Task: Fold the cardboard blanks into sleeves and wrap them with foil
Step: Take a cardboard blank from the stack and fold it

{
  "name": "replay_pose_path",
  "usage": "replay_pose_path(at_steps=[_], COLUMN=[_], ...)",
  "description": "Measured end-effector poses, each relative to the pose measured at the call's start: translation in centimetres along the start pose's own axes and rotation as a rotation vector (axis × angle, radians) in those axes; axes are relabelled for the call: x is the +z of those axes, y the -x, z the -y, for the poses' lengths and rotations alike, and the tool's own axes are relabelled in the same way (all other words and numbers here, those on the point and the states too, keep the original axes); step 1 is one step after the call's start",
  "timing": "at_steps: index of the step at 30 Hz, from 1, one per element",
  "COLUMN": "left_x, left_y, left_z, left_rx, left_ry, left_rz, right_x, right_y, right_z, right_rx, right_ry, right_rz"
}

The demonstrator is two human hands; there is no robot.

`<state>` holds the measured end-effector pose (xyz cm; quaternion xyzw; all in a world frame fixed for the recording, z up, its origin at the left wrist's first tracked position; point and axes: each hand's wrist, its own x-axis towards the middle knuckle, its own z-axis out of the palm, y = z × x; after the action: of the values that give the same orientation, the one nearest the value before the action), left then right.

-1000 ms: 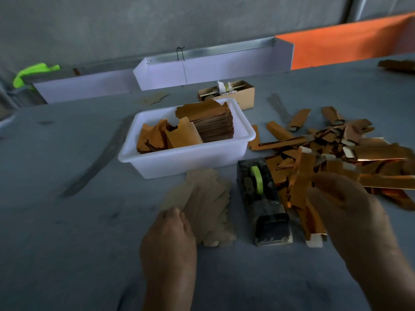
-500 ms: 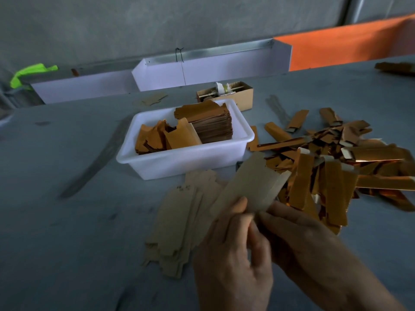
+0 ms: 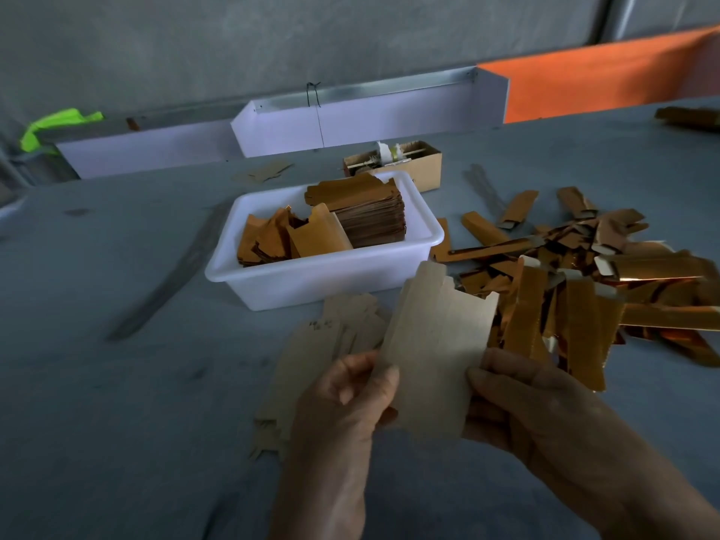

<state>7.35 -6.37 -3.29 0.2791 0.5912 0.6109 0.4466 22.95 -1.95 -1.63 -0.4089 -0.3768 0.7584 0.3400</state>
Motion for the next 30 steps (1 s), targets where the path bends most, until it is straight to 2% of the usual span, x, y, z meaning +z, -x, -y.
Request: replay_pose_path(at_steps=[2, 7, 9, 10, 14, 16, 18, 20, 22, 25, 26, 28, 30], left_x=[0.0, 0.3, 0.3, 0.2, -0.8, -1.1, -0.9, -0.6, -0.3, -0.9, -1.3, -1.7, -1.3], left_y=[0.1, 0.1, 0.2, 0.2, 0.1, 0.1, 0.2, 0.6, 0.9, 0.4, 0.0, -0.3, 0.0], left_z=[-0.2, 0.0, -0.1, -0.1, -1.0, -1.4, -1.8, -2.2, -2.3, -2.4, -2.5, -2.2, -1.7], left_rx=[-0.025, 0.015, 0.037, 0.089, 0.438, 0.524, 0.520, 0.492, 0.510, 0.398, 0.290, 0.064, -0.048], left_ry=[0.059, 0.050, 0.041, -0.017, -0.484, -0.550, -0.528, -0.464, -0.417, -0.317, -0.206, 0.063, 0.137], left_rz=[0.050, 0.036, 0.027, 0.003, -0.056, -0.028, 0.013, 0.047, 0.014, -0.209, -0.204, 0.037, 0.230], right_x=[-0.1, -0.1, 0.3, 0.5, 1.2, 1.4, 1.6, 1.9, 1.7, 1.1, 0.9, 0.8, 1.2], right_y=[0.0, 0.1, 0.5, 0.7, 1.6, 1.8, 1.7, 1.5, 1.2, 0.5, 0.3, -0.2, -0.4], right_z=[0.0, 0.2, 0.4, 0.5, 1.7, 2.5, 2.5, 2.1, 1.4, 0.6, 0.3, -0.1, -0.3], right_rx=[0.002, 0.031, -0.027, -0.113, -0.681, -0.873, -0.907, -0.811, -0.721, -0.524, -0.449, -0.325, -0.252], right_ry=[0.002, 0.026, 0.059, 0.144, 0.898, 1.159, 1.308, 1.240, 1.122, 0.828, 0.698, 0.484, 0.388], right_rz=[0.003, -0.006, -0.060, -0.147, -0.583, -0.582, -0.415, -0.231, -0.152, -0.227, -0.250, -0.249, -0.214])
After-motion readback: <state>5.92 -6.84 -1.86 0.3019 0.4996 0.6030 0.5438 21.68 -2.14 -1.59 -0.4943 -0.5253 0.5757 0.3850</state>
